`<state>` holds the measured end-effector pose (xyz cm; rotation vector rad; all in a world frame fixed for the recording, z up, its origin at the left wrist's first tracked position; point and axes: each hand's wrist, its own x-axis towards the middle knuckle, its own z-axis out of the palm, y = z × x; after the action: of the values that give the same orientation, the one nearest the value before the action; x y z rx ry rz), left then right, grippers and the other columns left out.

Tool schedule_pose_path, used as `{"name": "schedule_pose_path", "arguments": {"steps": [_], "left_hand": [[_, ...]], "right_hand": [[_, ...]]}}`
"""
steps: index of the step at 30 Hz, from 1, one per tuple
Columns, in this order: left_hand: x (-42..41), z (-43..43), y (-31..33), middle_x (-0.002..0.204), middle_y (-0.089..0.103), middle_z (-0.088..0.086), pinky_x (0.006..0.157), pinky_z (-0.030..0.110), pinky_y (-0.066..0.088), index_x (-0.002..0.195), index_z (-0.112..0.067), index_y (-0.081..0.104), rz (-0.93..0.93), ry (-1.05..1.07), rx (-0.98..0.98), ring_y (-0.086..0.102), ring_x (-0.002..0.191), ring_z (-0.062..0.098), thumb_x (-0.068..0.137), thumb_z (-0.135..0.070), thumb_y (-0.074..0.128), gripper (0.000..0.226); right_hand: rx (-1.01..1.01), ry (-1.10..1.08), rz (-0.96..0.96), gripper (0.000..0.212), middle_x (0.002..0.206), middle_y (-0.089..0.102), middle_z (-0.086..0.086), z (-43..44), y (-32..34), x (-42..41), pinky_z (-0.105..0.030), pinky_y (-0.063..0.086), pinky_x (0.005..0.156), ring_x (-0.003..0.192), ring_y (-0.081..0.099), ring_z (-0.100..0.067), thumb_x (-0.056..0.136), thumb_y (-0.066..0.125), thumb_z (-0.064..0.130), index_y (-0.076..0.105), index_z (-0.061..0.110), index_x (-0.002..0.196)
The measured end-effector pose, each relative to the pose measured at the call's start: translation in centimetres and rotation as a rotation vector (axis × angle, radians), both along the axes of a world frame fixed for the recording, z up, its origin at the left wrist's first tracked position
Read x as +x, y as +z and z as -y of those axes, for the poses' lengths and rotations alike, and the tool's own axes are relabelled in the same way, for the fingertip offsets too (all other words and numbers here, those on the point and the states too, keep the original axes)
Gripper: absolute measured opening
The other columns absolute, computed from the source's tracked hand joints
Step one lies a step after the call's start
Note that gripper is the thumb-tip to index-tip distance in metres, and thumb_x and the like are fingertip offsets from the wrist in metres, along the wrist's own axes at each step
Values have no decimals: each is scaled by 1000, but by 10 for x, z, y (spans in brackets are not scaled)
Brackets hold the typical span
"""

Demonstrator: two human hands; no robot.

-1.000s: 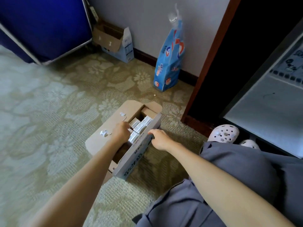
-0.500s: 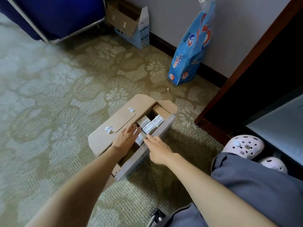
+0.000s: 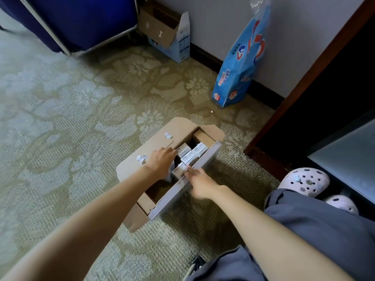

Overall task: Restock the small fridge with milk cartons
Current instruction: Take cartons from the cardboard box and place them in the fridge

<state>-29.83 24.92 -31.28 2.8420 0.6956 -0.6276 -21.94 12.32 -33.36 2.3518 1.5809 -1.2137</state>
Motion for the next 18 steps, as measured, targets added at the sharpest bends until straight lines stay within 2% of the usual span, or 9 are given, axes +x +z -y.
{"name": "schedule_pose_path", "arguments": {"steps": [3,5,6,8,10,12,15,16,18], "left_hand": [[2,0,38,118,53,6,78,28,44,120,-10,49,80,-3,34,51,108,23,67,-26,80,63],[5,4,65,115,54,7,71,27,40,117,-10,50,157,-39,59,51,106,23,69,-24,77,56],[7,6,78,114,54,8,71,28,42,116,-9,51,196,-40,50,51,105,23,71,-21,76,53],[14,15,103,112,55,9,72,34,47,114,-8,52,279,-36,11,52,101,23,72,-15,74,47],[24,29,126,111,55,8,73,32,48,112,-8,54,357,-84,-13,52,100,22,75,-13,72,42],[38,47,145,114,53,6,76,28,46,115,-10,54,422,-145,-36,50,104,20,78,-9,68,40],[63,77,168,117,50,5,84,35,49,118,-14,56,499,-224,-27,49,109,22,80,-5,63,40],[72,87,176,116,51,4,85,39,50,115,-14,58,546,-244,-29,50,108,23,79,-3,63,38],[90,110,191,111,51,4,81,44,51,109,-14,60,659,-273,-60,51,104,23,79,-3,61,33]], "right_hand": [[16,-127,-89,54,152,25,-6,-1,9,1,-39,34,111,136,31,-28,90,45,4,30,11,142],[97,-235,-182,44,137,44,-13,2,22,4,-36,40,101,125,45,-29,90,48,8,39,6,133],[160,-286,-221,46,134,46,-14,6,29,6,-36,39,100,124,44,-30,89,53,12,40,5,132],[316,-402,-280,64,139,42,-11,12,46,10,-33,34,102,130,39,-27,84,65,20,33,7,137],[484,-528,-311,72,133,47,-4,17,70,13,-25,36,95,125,44,-19,77,72,24,33,14,136],[596,-636,-259,57,109,53,5,26,97,21,-21,37,84,105,52,-11,75,74,24,44,14,123],[697,-746,-133,23,88,57,3,50,136,42,-15,36,66,84,56,-13,74,73,18,53,17,87],[737,-762,-82,22,88,61,1,61,147,51,-14,35,63,83,58,-15,72,74,18,55,17,83],[789,-785,72,30,94,68,-5,85,165,72,-16,38,65,91,64,-22,69,74,19,57,12,93]]}}
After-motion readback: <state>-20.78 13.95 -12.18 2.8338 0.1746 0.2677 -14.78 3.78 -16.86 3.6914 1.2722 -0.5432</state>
